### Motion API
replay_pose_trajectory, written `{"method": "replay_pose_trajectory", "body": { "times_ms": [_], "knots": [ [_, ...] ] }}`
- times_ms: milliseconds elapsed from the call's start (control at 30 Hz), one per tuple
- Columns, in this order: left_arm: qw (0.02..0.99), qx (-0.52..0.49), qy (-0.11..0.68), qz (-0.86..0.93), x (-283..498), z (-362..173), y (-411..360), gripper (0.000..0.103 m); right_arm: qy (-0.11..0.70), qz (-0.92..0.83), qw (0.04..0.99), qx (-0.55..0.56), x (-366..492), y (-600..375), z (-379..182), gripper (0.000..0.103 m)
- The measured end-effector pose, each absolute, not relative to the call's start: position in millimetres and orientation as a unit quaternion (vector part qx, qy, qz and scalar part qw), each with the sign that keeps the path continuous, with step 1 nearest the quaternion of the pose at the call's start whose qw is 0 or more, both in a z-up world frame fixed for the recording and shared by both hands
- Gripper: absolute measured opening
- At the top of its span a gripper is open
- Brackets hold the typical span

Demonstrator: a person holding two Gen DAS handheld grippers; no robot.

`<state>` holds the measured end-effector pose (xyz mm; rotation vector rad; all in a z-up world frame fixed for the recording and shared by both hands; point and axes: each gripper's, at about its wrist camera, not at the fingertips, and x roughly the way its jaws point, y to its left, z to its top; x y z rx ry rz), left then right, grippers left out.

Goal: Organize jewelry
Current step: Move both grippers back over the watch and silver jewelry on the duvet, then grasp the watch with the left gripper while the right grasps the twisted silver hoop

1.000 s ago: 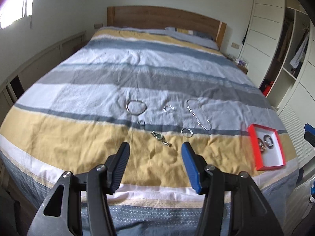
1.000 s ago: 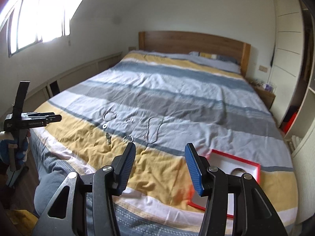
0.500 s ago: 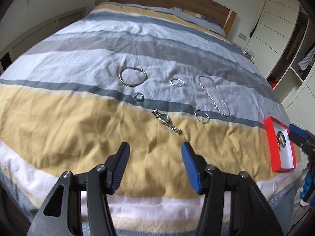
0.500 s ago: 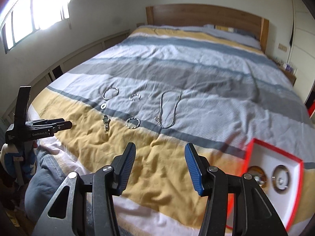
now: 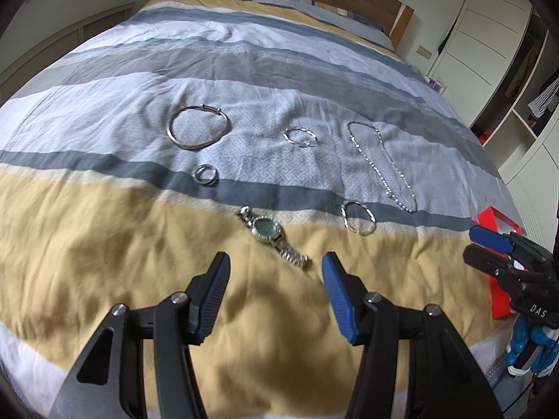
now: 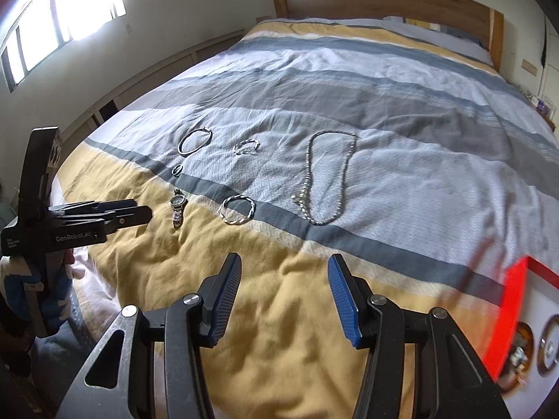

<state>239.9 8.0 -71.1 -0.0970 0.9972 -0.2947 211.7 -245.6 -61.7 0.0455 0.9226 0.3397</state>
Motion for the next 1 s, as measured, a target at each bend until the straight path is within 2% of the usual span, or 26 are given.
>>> {"method": "replay_pose_trajectory", "body": {
  "times_ms": [367, 433, 500, 600, 1000],
  "knots": [
    [0.86, -0.04, 0.491, -0.132, 269, -105, 1, 0.051, 0.453, 0.202, 0.868, 0.026, 249, -219, -90, 0.051],
    [0.861, -0.046, 0.489, -0.131, 271, -109, 5, 0.048, 0.454, 0.212, 0.865, 0.025, 257, -211, -95, 0.051],
    [0.863, -0.054, 0.485, -0.128, 272, -111, 10, 0.038, 0.454, 0.218, 0.864, 0.023, 264, -203, -99, 0.051],
    [0.863, -0.08, 0.481, -0.129, 274, -116, 21, 0.03, 0.456, 0.226, 0.86, 0.022, 272, -195, -106, 0.051],
    [0.873, -0.091, 0.459, -0.135, 273, -123, 24, 0.029, 0.455, 0.235, 0.859, 0.023, 290, -171, -125, 0.053]
  ]
}}
